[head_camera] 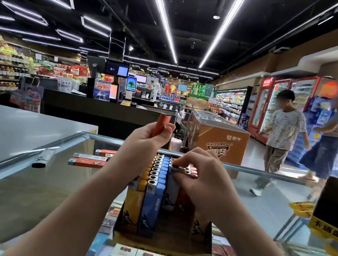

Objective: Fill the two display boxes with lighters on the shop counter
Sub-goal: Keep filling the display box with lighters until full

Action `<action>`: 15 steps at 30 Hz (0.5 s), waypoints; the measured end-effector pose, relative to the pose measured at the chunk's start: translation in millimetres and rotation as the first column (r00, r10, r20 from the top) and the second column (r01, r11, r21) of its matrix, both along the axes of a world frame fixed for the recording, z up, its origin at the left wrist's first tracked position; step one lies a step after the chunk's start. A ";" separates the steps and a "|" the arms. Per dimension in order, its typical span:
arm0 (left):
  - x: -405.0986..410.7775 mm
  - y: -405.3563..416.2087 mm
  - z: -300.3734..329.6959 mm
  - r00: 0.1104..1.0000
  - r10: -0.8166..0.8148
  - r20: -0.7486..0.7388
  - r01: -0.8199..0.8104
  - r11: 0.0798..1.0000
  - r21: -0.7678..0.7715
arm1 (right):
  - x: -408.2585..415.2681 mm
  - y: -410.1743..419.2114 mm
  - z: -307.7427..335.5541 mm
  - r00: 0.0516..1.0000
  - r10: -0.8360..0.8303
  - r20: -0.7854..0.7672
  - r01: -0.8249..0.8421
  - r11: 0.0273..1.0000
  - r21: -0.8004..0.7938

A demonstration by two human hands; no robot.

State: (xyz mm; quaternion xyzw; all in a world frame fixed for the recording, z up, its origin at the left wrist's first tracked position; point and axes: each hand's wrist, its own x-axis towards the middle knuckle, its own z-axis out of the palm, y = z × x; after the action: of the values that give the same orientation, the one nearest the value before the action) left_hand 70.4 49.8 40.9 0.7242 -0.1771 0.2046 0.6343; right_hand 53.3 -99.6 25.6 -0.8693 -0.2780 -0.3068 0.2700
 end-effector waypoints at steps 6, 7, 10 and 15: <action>-1.0 0.2 0.2 1.000 0.013 -0.007 -0.013 0.999 0.035 | -0.8 0.2 -0.3 0.999 -0.015 -0.045 0.013 0.999 -0.044; -0.8 0.7 -0.4 1.000 0.019 -0.024 -0.018 0.999 0.028 | -0.9 0.2 -0.2 0.999 -0.021 -0.045 0.019 0.999 -0.049; -0.8 1.6 -0.6 0.998 0.025 -0.060 -0.027 0.999 -0.022 | -1.2 0.1 -0.1 0.998 -0.023 -0.051 0.021 0.999 -0.044; -6.6 0.2 1.4 1.000 0.005 0.007 -0.004 0.997 -0.074 | -2.3 -0.5 -0.2 0.998 0.004 -0.066 -0.003 1.000 0.015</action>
State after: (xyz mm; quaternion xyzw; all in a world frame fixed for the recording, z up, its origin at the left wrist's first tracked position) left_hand 63.8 50.0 42.3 0.6999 -0.1701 0.2152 0.6595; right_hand 51.0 -100.0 25.5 -0.8764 -0.2682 -0.2796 0.2860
